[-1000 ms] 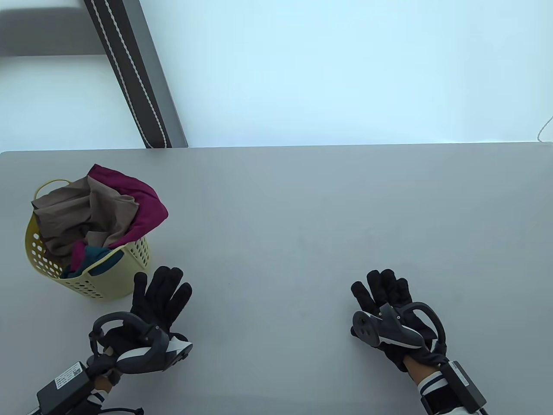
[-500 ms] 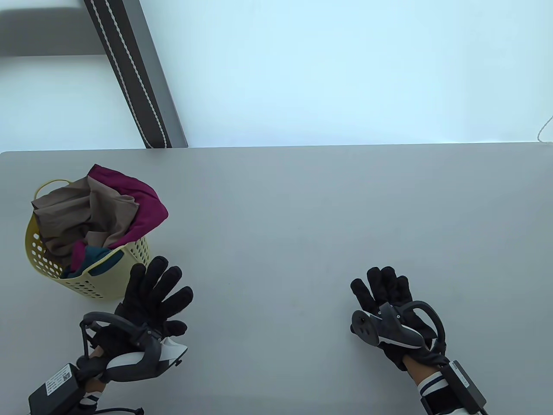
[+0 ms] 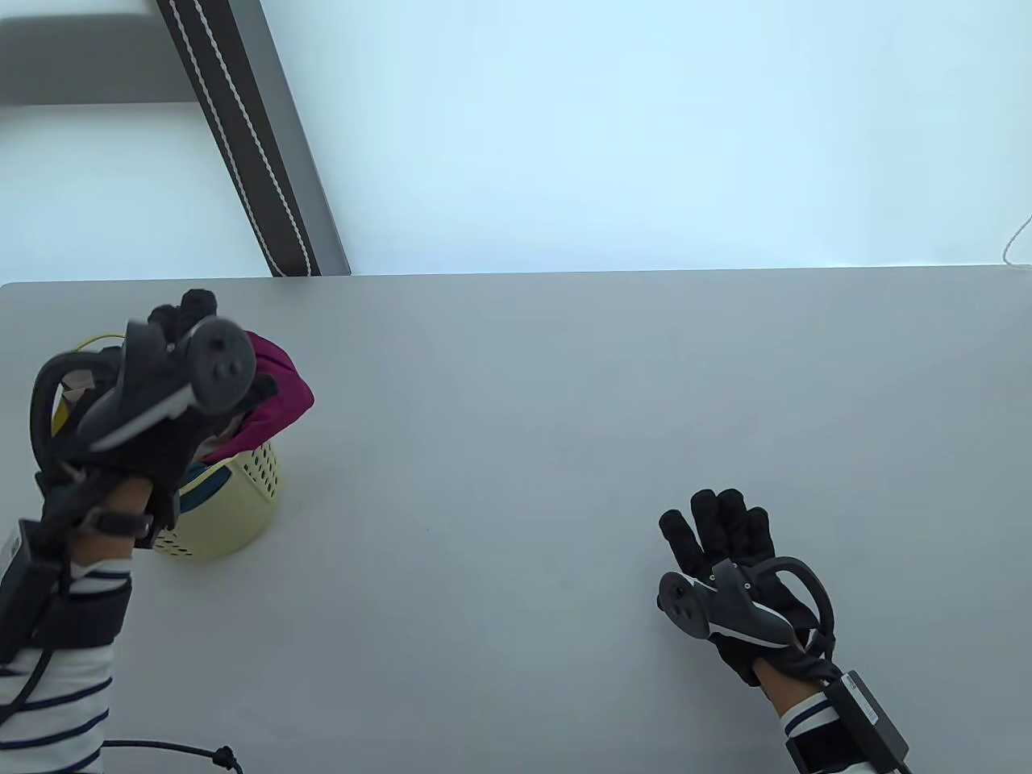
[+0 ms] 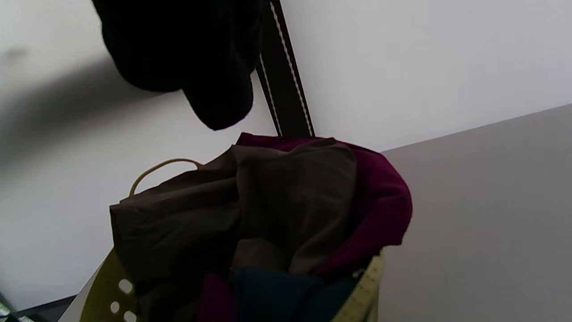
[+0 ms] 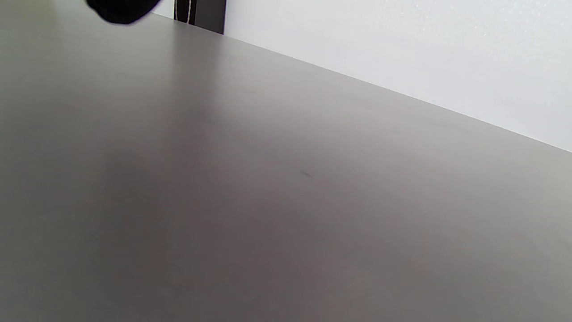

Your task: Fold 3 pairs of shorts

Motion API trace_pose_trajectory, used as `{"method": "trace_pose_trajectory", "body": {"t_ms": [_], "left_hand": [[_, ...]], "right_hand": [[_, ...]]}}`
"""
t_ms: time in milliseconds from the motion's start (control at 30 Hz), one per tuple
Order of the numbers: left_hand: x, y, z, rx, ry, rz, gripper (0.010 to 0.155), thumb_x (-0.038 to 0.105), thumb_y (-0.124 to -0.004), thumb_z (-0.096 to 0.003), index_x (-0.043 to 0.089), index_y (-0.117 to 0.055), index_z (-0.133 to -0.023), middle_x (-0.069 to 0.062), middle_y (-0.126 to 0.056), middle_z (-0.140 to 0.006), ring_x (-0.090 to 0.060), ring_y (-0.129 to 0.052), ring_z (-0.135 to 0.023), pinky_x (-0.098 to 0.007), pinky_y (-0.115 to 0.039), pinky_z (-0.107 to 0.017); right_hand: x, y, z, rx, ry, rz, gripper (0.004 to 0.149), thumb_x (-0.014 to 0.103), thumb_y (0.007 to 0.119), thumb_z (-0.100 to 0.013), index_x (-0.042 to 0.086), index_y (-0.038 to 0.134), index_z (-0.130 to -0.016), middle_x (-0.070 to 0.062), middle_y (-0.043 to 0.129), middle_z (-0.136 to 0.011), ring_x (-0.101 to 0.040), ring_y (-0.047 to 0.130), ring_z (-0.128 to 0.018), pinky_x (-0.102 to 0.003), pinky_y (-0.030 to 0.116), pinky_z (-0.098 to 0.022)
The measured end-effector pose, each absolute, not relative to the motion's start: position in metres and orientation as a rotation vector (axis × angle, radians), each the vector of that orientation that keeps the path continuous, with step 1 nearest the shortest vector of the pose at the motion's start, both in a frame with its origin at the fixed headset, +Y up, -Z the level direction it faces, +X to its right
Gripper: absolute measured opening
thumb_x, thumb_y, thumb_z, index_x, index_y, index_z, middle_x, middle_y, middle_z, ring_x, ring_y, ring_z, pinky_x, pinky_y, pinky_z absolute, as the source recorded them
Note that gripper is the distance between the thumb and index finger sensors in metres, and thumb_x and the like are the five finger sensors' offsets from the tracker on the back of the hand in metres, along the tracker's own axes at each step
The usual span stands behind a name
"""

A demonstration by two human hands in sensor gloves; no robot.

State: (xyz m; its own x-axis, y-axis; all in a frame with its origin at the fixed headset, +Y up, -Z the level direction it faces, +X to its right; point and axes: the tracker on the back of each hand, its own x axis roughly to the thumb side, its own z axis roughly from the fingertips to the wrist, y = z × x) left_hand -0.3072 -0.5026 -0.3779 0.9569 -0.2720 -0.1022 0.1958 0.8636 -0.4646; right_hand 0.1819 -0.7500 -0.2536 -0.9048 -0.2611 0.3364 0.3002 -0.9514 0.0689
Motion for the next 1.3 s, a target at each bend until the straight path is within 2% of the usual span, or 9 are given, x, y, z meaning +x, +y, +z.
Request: {"method": "trace_pose_trajectory", "body": {"t_ms": [133,267,400,533,667,867,1033,1200,1300], "left_hand": [[-0.318,-0.542,-0.415,-0.572,0.35,-0.217,0.106,0.071,-0.055,-0.0381,-0.007,-0.041,-0.108,-0.024,-0.083,-0.1,-0.021,-0.11,-0.067,-0.044,-0.091,-0.053],[-0.324,-0.565,-0.425,-0.593,0.407,-0.224,0.075,0.051,-0.072,-0.0442,0.011,-0.052,-0.105,-0.001,-0.089,-0.096,-0.011,-0.107,-0.068,-0.039,-0.089,-0.057],[-0.333,-0.565,-0.421,-0.533,0.398,-0.291,0.049,0.042,-0.079,-0.0425,0.032,-0.071,-0.09,0.018,-0.099,-0.074,-0.002,-0.108,-0.055,-0.036,-0.089,-0.056],[-0.351,-0.518,-0.403,-0.274,0.547,-0.355,0.039,0.041,-0.077,-0.0466,0.035,-0.075,-0.085,0.013,-0.1,-0.07,-0.007,-0.106,-0.054,-0.04,-0.087,-0.057],[-0.355,-0.436,-0.365,0.066,0.567,-0.244,0.036,0.039,-0.075,-0.0493,0.033,-0.076,-0.085,0.007,-0.098,-0.068,-0.012,-0.103,-0.052,-0.044,-0.085,-0.058],[-0.315,-0.327,-0.287,0.49,0.374,-0.159,0.034,0.037,-0.073,-0.0518,0.03,-0.076,-0.085,0.004,-0.097,-0.063,-0.013,-0.1,-0.048,-0.047,-0.084,-0.057],[-0.269,-0.284,-0.237,0.75,0.119,0.038,0.033,0.037,-0.071,-0.0523,0.028,-0.078,-0.084,0.003,-0.097,-0.058,-0.012,-0.097,-0.044,-0.047,-0.084,-0.056],[-0.213,-0.3,-0.245,0.496,-0.271,0.268,0.034,0.037,-0.072,-0.0518,0.026,-0.08,-0.083,0.003,-0.097,-0.055,-0.012,-0.097,-0.041,-0.048,-0.084,-0.055],[-0.162,-0.35,-0.277,0.105,-0.542,0.34,0.034,0.036,-0.073,-0.0519,0.025,-0.08,-0.083,0.002,-0.097,-0.055,-0.013,-0.097,-0.041,-0.048,-0.084,-0.056]], "right_hand": [[0.182,-0.747,-0.253,-0.476,-0.153,-2.804,0.091,0.061,0.048,-0.046,0.015,-0.008,-0.1,-0.031,-0.004,-0.102,-0.057,0.008,-0.094,-0.067,0.019,-0.064],[0.181,-0.745,-0.252,-0.484,-0.145,-2.802,0.091,0.061,0.048,-0.046,0.014,-0.007,-0.1,-0.031,-0.001,-0.102,-0.057,0.009,-0.094,-0.067,0.02,-0.064],[0.181,-0.744,-0.251,-0.498,-0.134,-2.8,0.09,0.06,0.049,-0.046,0.014,-0.007,-0.1,-0.032,-0.001,-0.102,-0.058,0.01,-0.094,-0.067,0.02,-0.064],[0.18,-0.74,-0.25,-0.507,-0.104,-2.803,0.09,0.06,0.049,-0.047,0.014,-0.006,-0.1,-0.032,-0.001,-0.102,-0.058,0.01,-0.094,-0.067,0.021,-0.064],[0.179,-0.738,-0.249,-0.513,-0.083,-2.806,0.09,0.059,0.05,-0.047,0.013,-0.006,-0.101,-0.032,-0.001,-0.102,-0.058,0.011,-0.094,-0.067,0.021,-0.064],[0.183,-0.735,-0.249,-0.5,-0.057,-2.812,0.09,0.059,0.05,-0.047,0.013,-0.005,-0.1,-0.033,0.0,-0.102,-0.058,0.012,-0.093,-0.067,0.022,-0.063],[0.189,-0.723,-0.249,-0.449,0.042,-2.839,0.089,0.058,0.051,-0.047,0.012,-0.004,-0.101,-0.033,0.002,-0.102,-0.059,0.014,-0.093,-0.068,0.023,-0.063],[0.192,-0.715,-0.248,-0.402,0.131,-2.863,0.089,0.057,0.051,-0.047,0.011,-0.002,-0.101,-0.035,0.004,-0.102,-0.06,0.017,-0.093,-0.068,0.026,-0.062],[0.193,-0.714,-0.248,-0.39,0.132,-2.871,0.088,0.057,0.051,-0.047,0.01,-0.002,-0.101,-0.035,0.005,-0.102,-0.061,0.018,-0.092,-0.069,0.027,-0.062]]}}
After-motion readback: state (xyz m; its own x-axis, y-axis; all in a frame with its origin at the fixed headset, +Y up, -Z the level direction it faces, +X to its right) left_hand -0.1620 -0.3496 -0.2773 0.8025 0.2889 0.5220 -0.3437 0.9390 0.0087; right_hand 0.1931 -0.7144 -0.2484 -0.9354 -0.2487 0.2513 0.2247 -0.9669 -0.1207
